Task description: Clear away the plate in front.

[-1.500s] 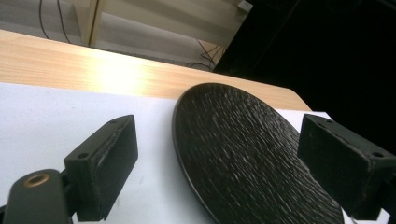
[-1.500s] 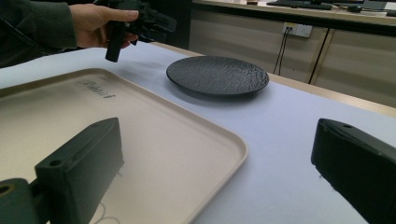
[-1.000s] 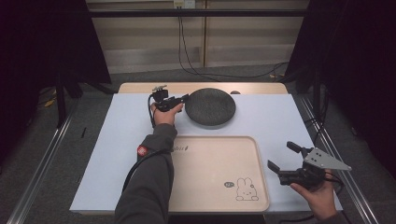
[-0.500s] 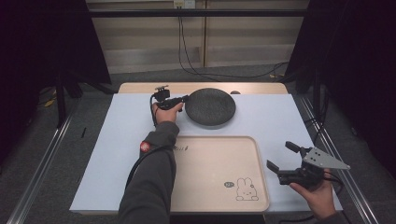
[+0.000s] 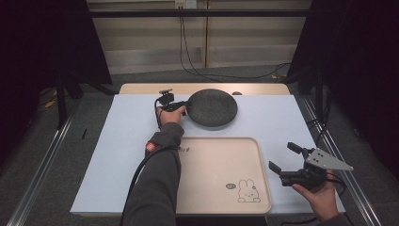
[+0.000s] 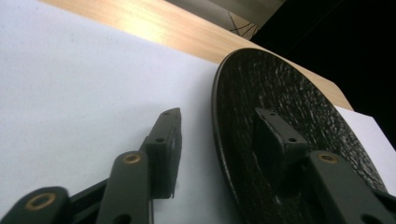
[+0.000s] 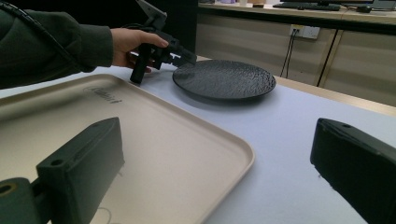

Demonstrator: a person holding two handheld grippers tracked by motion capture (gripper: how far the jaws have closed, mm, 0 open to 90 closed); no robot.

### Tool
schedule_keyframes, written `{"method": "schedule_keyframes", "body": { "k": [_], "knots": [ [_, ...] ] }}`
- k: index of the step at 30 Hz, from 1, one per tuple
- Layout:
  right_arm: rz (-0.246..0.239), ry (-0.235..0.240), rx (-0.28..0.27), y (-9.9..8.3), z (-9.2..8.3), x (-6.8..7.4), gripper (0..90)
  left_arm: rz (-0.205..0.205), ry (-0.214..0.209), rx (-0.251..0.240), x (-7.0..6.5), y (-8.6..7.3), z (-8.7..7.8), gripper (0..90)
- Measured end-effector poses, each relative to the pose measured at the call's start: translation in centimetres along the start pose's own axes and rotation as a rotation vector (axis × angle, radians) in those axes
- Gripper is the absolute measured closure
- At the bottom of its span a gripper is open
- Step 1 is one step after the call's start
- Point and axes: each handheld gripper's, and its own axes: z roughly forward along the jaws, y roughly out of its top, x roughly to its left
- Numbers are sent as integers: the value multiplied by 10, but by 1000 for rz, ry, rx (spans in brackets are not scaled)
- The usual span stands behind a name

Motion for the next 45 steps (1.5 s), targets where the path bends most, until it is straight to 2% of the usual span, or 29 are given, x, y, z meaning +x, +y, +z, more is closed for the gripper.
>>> {"method": "schedule_keyframes", "body": {
  "k": [2, 4, 5, 7, 11, 13, 15, 17, 20, 22, 23, 24, 28, 30, 31, 32, 33, 35, 37, 39, 43, 44, 45],
  "knots": [
    [1, -1, 1, 0, 0, 0, 23, -30, -7, 2, -2, -2, 2, 578],
    [0, 1, 1, 0, 0, -1, 23, -9, 0, 3, -3, -3, 4, 615],
    [1, 1, 0, 0, 0, -1, 23, -28, -2, 0, -4, -4, 4, 633],
    [3, 2, 0, 0, 0, 0, 23, -39, -10, -7, -5, -5, 6, 642],
    [0, 2, 1, 0, 0, -1, 24, -93, -32, -28, -8, -10, 11, 665],
    [0, 1, 1, 0, 0, -1, 24, -129, -25, -35, -7, -11, 12, 695],
    [-1, 3, 2, 1, 0, -1, 25, -191, -52, -49, -4, -13, 13, 713],
    [10, -8, 5, 1, 1, -1, 25, -213, -48, -39, -3, -13, 13, 739],
    [8, -4, 8, 1, 0, -2, 26, -225, -42, -39, -4, -13, 14, 745],
    [8, -5, 3, 1, 0, -2, 26, -235, -39, -64, -5, -14, 14, 752],
    [11, -6, 1, 2, 0, -2, 26, -229, -45, -57, -4, -15, 13, 757],
    [18, -3, -2, 2, 1, -3, 25, -240, -48, -54, -5, -15, 13, 762],
    [14, 1, -10, 3, 1, -4, 25, -275, -77, -93, -11, -15, 10, 794],
    [25, 2, -15, 3, 1, -4, 25, -265, -93, -84, -15, -11, 6, 820],
    [25, 1, -15, 3, 1, -4, 25, -262, -114, -96, -19, -8, 4, 831],
    [21, 3, -14, 3, 1, -4, 25, -272, -120, -98, -21, -6, 3, 851],
    [22, 3, -15, 3, 1, -4, 26, -251, -119, -101, -24, -5, 1, 857],
    [27, 2, -16, 4, 0, -4, 26, -235, -132, -114, -32, -1, -1, 867],
    [14, -5, -26, 4, 0, -5, 27, -194, -123, -113, -40, 3, -3, 870],
    [27, -4, -27, 4, -1, -5, 25, -185, -121, -109, -45, 6, -4, 870],
    [18, -13, -26, 4, -1, -5, 16, -146, -118, -110, -52, 10, -6, 869],
    [2, -14, -19, 4, -1, -5, 13, -140, -114, -101, -53, 11, -7, 869],
    [11, -10, -20, 3, -1, -4, 9, -138, -118, -100, -53, 12, -7, 869]
  ]
}}
